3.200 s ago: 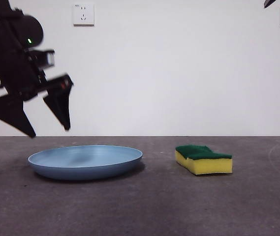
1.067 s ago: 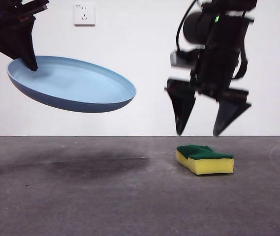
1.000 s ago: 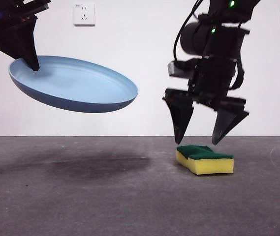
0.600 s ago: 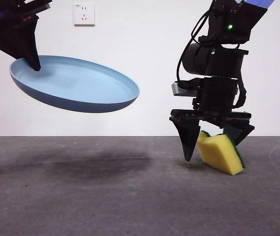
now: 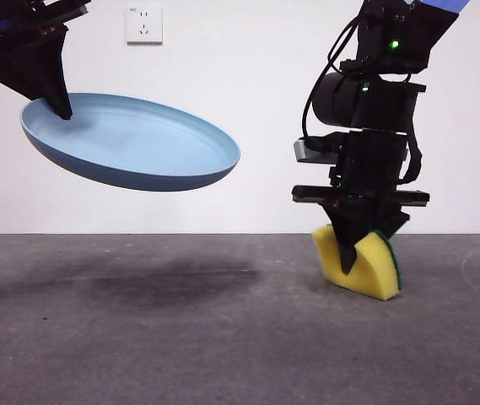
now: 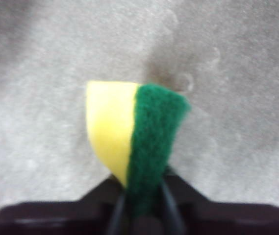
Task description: Pick up the plate,pick up the cloth,clean the plate with the cloth
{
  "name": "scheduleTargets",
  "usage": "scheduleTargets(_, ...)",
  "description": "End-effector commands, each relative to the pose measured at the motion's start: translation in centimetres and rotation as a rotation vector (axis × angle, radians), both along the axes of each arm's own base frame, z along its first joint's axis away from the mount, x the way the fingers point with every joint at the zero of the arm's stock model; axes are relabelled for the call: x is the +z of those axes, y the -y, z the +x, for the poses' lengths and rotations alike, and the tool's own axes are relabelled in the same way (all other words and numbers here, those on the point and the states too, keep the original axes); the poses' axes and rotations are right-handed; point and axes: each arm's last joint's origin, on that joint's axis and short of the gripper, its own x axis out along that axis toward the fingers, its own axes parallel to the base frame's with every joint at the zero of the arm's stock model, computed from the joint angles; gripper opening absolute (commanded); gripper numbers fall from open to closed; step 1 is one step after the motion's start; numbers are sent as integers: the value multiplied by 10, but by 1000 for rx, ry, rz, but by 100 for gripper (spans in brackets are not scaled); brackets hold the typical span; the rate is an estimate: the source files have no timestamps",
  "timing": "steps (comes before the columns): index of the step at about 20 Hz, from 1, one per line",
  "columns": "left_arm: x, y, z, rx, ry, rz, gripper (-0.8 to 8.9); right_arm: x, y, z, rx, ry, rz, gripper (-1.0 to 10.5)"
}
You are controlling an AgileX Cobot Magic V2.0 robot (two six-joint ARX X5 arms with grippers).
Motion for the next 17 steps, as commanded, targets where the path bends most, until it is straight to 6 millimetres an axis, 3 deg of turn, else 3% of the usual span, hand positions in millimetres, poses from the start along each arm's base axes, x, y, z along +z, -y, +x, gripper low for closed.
scheduleTargets(1,0,1,2,-2,27,12,-8,26,-3,-9,18,63,37,-16)
scheduleTargets(7,-2,1,6,30,34,28,-8,114,-5,-51,91,247,243,-16)
scheduleTargets(10,-2,8,4,16,25,3,-8,143,-15,-76,144,333,307,-16)
scheduleTargets(14,-2,22,-1,-52,-2,-65,-8,153,-47,-96,250,406,358,-17)
scheduleTargets(17,-2,28,-3,-122,-37,-158,-8,144,-72,-102,269,471,258,-16)
